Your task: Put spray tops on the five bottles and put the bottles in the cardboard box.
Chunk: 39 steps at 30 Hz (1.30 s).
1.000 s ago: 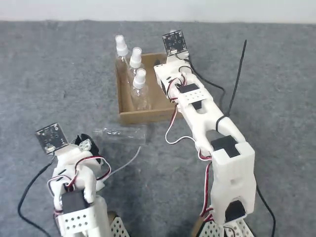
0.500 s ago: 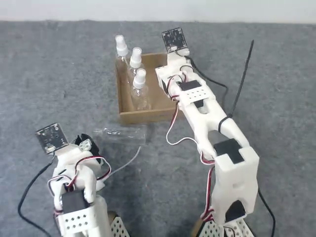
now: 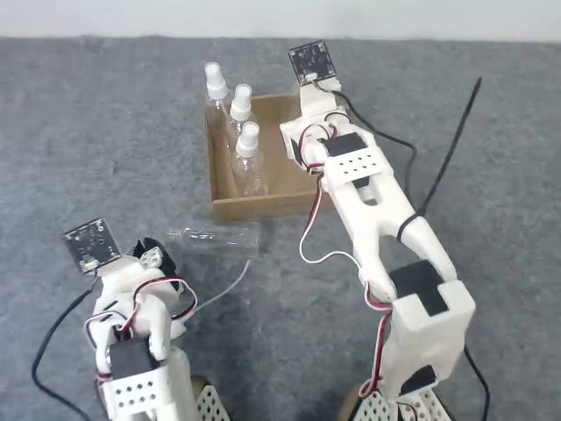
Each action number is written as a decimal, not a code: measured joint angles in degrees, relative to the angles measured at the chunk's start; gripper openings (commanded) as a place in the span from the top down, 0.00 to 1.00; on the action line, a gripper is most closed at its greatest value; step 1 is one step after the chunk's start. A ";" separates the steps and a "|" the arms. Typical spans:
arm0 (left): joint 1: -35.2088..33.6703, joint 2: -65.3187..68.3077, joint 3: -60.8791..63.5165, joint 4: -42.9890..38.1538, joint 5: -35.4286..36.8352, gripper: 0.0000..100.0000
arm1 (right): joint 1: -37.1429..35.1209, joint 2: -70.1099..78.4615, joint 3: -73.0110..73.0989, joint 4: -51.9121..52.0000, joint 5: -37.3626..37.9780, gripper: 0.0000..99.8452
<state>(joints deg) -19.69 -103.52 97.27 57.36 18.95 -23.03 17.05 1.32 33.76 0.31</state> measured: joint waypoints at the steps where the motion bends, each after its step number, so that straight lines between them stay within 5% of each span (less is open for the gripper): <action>1: 0.00 0.00 0.00 0.00 0.00 0.97 | 0.00 -0.79 0.00 1.49 0.00 0.70; 26: 0.00 0.00 0.00 0.00 0.00 0.97 | -0.35 -22.24 0.00 31.82 0.00 0.70; 35: 0.00 0.00 0.00 0.00 0.00 0.97 | -8.70 -24.88 0.00 41.23 0.00 0.70; 39: 0.00 0.00 0.00 0.00 0.00 0.97 | -11.87 -24.88 0.00 44.31 0.18 0.78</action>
<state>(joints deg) -19.69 -103.52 97.27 57.36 18.95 -34.90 -7.82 1.32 78.07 0.48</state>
